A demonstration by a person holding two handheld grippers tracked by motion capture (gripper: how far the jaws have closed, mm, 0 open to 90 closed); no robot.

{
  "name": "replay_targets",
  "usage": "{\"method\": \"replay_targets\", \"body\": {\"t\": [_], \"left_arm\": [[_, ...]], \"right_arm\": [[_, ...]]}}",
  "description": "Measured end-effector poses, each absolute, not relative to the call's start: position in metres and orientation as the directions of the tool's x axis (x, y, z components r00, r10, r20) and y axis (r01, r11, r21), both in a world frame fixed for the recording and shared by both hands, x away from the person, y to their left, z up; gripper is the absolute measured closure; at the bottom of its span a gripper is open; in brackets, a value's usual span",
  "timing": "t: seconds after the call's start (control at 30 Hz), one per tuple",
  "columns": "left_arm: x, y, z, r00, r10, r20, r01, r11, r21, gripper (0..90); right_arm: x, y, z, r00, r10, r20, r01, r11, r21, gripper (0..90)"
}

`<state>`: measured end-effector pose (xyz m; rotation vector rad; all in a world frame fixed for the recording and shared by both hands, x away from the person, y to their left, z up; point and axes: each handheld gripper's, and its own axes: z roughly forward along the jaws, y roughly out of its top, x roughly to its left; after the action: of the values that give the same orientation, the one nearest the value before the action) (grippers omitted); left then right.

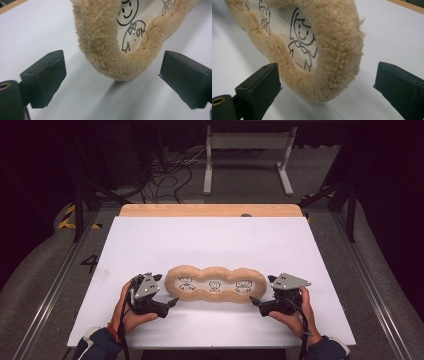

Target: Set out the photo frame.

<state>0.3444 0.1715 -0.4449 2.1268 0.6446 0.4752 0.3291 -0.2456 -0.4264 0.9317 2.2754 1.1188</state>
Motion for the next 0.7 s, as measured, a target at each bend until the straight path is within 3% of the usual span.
{"method": "replay_targets", "body": {"t": [0.7], "left_arm": [[0.3401,0.1741,-0.4413,0.797,0.581,0.162,0.237,-0.548,0.802,5.9]], "right_arm": [[0.3261,-0.2477,-0.4199,-0.662,0.729,-0.173,0.347,0.503,0.791,10.2]]}}
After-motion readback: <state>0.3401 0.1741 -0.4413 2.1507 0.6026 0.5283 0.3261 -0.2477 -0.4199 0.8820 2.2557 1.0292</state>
